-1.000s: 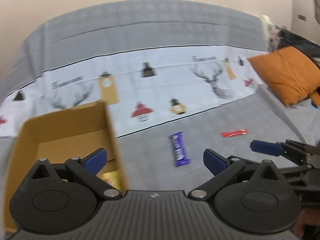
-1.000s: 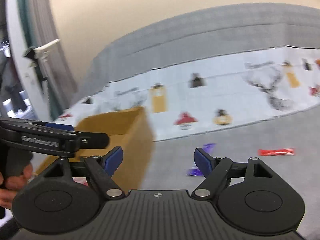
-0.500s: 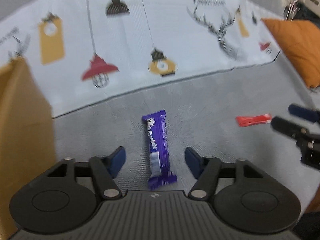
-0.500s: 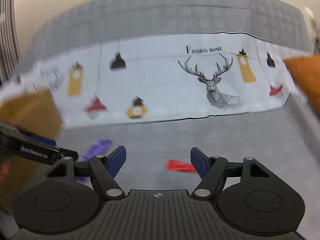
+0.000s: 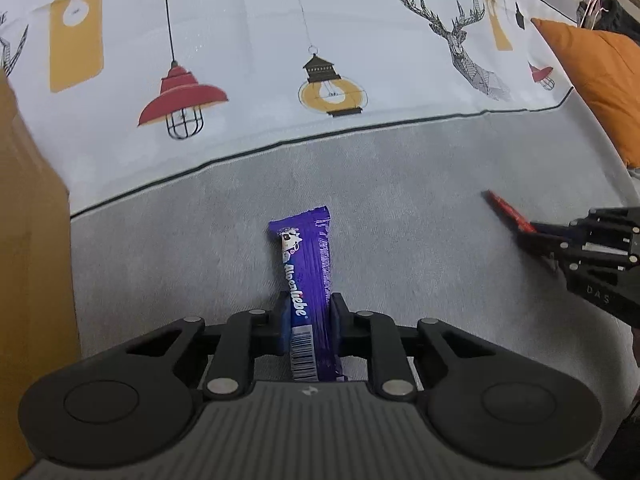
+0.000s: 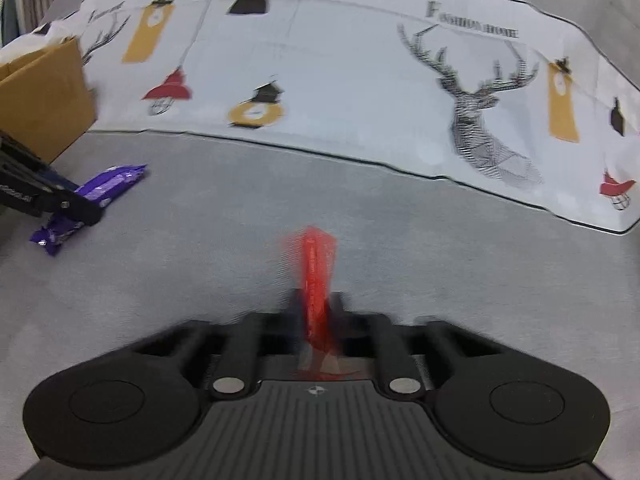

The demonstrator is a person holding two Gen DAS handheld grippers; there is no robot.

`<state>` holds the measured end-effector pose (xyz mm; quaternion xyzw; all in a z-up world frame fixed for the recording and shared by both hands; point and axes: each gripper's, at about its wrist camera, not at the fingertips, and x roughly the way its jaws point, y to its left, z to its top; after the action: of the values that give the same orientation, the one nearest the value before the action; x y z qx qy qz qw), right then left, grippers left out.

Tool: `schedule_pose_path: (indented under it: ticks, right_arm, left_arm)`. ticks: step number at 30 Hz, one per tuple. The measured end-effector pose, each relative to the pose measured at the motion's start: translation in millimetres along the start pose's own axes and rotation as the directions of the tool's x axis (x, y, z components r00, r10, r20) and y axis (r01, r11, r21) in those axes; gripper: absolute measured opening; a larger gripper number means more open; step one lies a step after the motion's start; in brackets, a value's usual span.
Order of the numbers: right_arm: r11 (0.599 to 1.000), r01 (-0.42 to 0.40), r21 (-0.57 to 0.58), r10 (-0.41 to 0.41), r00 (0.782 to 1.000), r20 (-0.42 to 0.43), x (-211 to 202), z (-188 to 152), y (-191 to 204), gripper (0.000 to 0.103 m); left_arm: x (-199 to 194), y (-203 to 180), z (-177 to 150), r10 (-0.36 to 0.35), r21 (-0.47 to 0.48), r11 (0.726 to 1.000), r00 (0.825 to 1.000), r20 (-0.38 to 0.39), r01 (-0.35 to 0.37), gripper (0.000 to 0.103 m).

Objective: Organize snacks
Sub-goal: 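Grasp the purple chocolate bar with the left tool while the right tool grasps the red stick, then carry both snacks over the box and open both tools to drop them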

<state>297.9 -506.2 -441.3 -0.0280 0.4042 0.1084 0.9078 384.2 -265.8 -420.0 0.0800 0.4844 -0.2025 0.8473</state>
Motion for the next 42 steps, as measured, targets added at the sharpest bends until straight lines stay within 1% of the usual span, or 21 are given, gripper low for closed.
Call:
schedule_pose_path:
  ticks: [1, 3, 5, 6, 9, 11, 12, 13, 15, 16, 18, 21, 22, 24, 26, 29, 32, 35, 37, 40, 42]
  right_arm:
    - [0.997, -0.040, 0.063, 0.041, 0.999, -0.010, -3, 1, 0, 0.010]
    - [0.988, -0.052, 0.148, 0.053, 0.999, -0.004, -16, 0, 2, 0.010]
    - [0.969, -0.090, 0.231, 0.096, 0.995, -0.014, -23, -4, 8, 0.010]
    - [0.967, -0.082, 0.240, 0.090, 0.996, -0.026, -23, -6, 14, 0.010]
    - [0.984, -0.023, 0.176, 0.032, 0.998, -0.048, -19, -7, 34, 0.013]
    - [0.993, -0.011, 0.114, 0.016, 0.999, -0.043, -15, -8, 42, 0.019]
    - [0.997, -0.001, 0.082, 0.004, 0.999, -0.039, -14, -8, 46, 0.019]
    - [0.997, 0.005, 0.076, -0.002, 0.999, -0.037, -12, -8, 47, 0.019]
    - [0.992, 0.012, 0.125, -0.006, 0.999, -0.042, -12, -5, 43, 0.013]
    - [0.989, 0.019, 0.144, -0.013, 0.999, -0.043, -13, -4, 41, 0.008]
    - [0.984, 0.027, 0.174, -0.021, 0.999, -0.039, -18, -4, 44, 0.007]
    - [0.984, 0.046, 0.171, -0.049, 0.999, 0.013, -40, -1, 61, 0.007]
    - [0.982, 0.040, 0.183, -0.049, 0.998, 0.046, -50, -2, 68, 0.007]
    - [0.973, 0.023, 0.232, -0.039, 0.997, 0.066, -66, -5, 79, 0.007]
    - [0.951, -0.018, 0.308, -0.008, 0.996, 0.084, -81, -7, 90, 0.007]
    - [0.941, -0.039, 0.335, -0.006, 0.991, 0.135, -112, 0, 116, 0.007]
    - [0.939, -0.067, 0.337, -0.005, 0.978, 0.206, -149, 18, 143, 0.007]
    - [0.950, -0.094, 0.296, 0.005, 0.957, 0.289, -188, 45, 171, 0.007]
    - [0.959, -0.127, 0.255, 0.031, 0.938, 0.347, -213, 65, 190, 0.007]
    - [0.972, -0.144, 0.183, 0.056, 0.907, 0.417, -248, 94, 218, 0.007]
    - [0.976, -0.164, 0.142, 0.081, 0.882, 0.465, -271, 112, 238, 0.007]
  left_arm:
    - [-2, -1, -2, -0.001, 0.000, 1.000, 1.000, -0.007, 0.001, 0.021]
    - [-7, -4, -5, -0.012, -0.006, 1.000, 1.000, -0.016, 0.012, 0.021]
    - [-11, -7, -9, -0.022, -0.003, 1.000, 1.000, -0.017, 0.022, 0.021]
    - [-12, -9, -11, -0.021, 0.005, 1.000, 1.000, -0.020, 0.021, 0.021]
    - [-11, -11, -17, -0.022, 0.005, 1.000, 0.999, -0.023, 0.022, 0.021]
    - [-9, -12, -19, -0.022, 0.014, 1.000, 1.000, -0.019, 0.022, 0.021]
    - [-9, -13, -19, -0.019, 0.032, 0.999, 1.000, -0.020, 0.020, 0.021]
    - [-10, -16, -18, -0.017, 0.063, 0.998, 0.999, -0.031, 0.019, 0.018]
    - [-15, -20, -17, -0.016, 0.079, 0.997, 0.999, -0.051, 0.020, 0.016]
    - [-23, -22, -16, -0.019, 0.080, 0.997, 0.999, -0.047, 0.023, 0.016]
    - [-42, -26, -17, -0.006, 0.096, 0.995, 1.000, -0.018, 0.008, 0.016]
    - [-81, -30, -21, -0.020, 0.096, 0.995, 0.999, 0.033, 0.016, 0.016]
    - [-93, -31, -22, -0.023, 0.097, 0.995, 0.998, 0.050, 0.018, 0.016]
    - [-122, -31, -27, -0.027, 0.094, 0.995, 0.995, 0.095, 0.018, 0.016]
    - [-150, -29, -32, -0.034, 0.079, 0.997, 0.990, 0.135, 0.023, 0.016]
    - [-197, -23, -36, -0.067, 0.037, 0.997, 0.979, 0.190, 0.062, 0.016]
    - [-252, -20, -38, -0.062, 0.050, 0.998, 0.955, 0.290, 0.050, 0.016]
    - [-309, -12, -40, -0.054, 0.050, 0.998, 0.920, 0.389, 0.038, 0.016]
    - [-343, -8, -43, -0.027, 0.056, 0.998, 0.889, 0.457, 0.001, 0.016]
    - [-393, 3, -54, 0.023, 0.046, 0.997, 0.832, 0.554, -0.059, 0.016]
    - [-421, 11, -64, 0.053, 0.031, 0.995, 0.798, 0.601, -0.090, 0.016]
